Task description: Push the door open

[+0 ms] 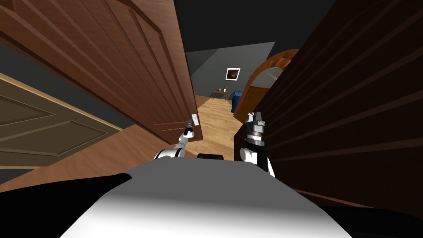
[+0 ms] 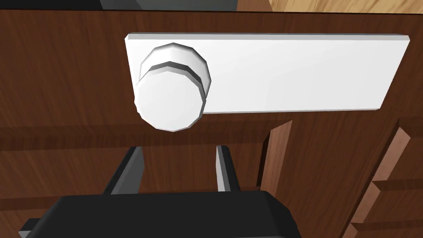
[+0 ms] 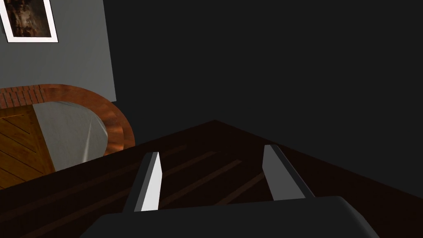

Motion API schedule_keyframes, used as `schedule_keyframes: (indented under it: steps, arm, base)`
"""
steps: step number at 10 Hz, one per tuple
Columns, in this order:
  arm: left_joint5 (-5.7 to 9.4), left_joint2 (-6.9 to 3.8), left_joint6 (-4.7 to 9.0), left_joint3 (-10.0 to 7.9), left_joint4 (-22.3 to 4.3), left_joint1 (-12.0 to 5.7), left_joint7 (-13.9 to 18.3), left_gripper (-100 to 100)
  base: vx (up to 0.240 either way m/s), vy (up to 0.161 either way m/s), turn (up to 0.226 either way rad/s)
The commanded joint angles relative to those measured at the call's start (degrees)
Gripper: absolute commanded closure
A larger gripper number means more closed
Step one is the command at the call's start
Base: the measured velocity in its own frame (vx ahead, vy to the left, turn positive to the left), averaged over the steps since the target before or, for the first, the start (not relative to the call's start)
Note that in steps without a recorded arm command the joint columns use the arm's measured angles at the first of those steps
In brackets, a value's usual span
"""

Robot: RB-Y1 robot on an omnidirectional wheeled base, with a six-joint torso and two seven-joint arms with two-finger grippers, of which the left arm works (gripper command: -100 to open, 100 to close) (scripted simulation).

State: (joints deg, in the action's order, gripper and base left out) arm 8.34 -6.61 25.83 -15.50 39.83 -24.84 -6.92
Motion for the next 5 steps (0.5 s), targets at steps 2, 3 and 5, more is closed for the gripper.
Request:
schedule_keyframes:
  steps: [2,3,5]
  arm:
    - [-0.06,0.79,-0.15,0.33,0.37,0.03,-0.04,-100]
    - [-0.08,1.08,-0.25,0.46,0.46,-0.02,-0.01,-100]
    - [-0.08,1.12,-0.17,0.49,0.40,-0.02,-0.01,-100]
  base:
    - [-0.222,-0.092,0.024]
    - [-0.257,-0.117,0.024]
    - [-0.191,-0.078,0.012]
